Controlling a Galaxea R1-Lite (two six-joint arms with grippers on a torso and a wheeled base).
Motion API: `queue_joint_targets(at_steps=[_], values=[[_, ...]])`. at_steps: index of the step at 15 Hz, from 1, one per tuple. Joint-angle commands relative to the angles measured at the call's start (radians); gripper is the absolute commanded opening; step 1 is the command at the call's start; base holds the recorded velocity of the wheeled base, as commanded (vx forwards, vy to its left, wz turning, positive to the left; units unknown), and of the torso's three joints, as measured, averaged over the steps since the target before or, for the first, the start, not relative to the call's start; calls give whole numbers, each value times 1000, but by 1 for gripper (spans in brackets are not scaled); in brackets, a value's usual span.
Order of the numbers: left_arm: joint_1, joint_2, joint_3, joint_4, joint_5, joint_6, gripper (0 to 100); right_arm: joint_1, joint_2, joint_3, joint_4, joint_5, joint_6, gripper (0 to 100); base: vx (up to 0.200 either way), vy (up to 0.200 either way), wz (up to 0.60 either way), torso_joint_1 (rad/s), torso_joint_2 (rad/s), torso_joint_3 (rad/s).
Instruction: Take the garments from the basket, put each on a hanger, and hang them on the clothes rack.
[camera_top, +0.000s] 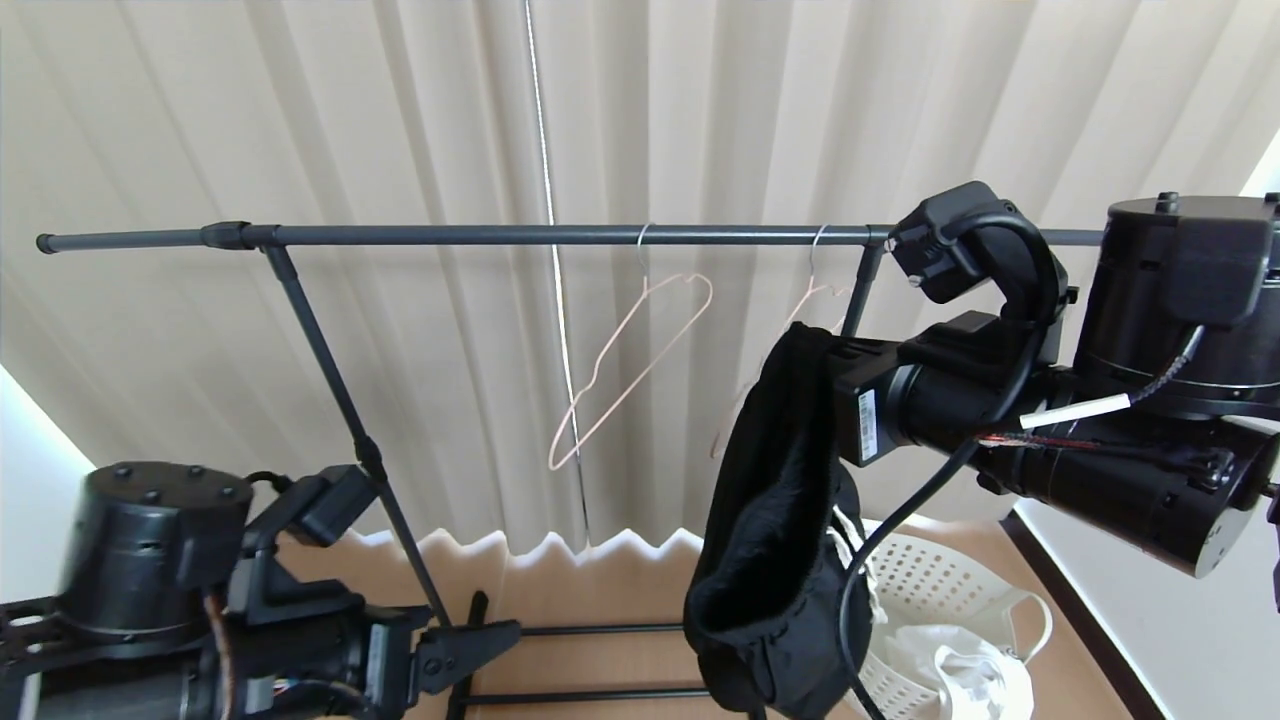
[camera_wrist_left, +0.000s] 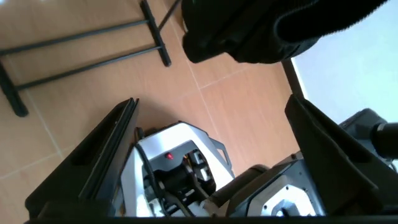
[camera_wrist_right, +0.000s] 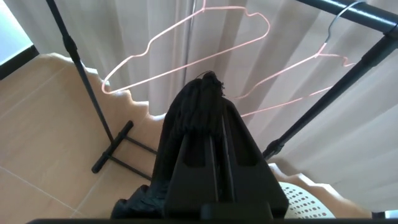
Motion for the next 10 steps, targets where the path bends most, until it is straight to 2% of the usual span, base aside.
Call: queue_joint_targets(at_steps=[1,2,6,10], values=[[-29,180,-76,-30,1,-34,100,5,8,-1,0,0,-1,0,0,0,0,0,0,0],[-49,225,-119,-59,-1,-77,100,11,17,-6,0,0,10,0,0,0,0,0,0,0],[-81,326,-133,-187,1,-80,100,54,23,-20,-2,-5,38,0,0,0,0,0,0,0],[-109,409,-173,-225,4,-80,100,73,21,-26,-2,-3,50,0,0,0,0,0,0,0]])
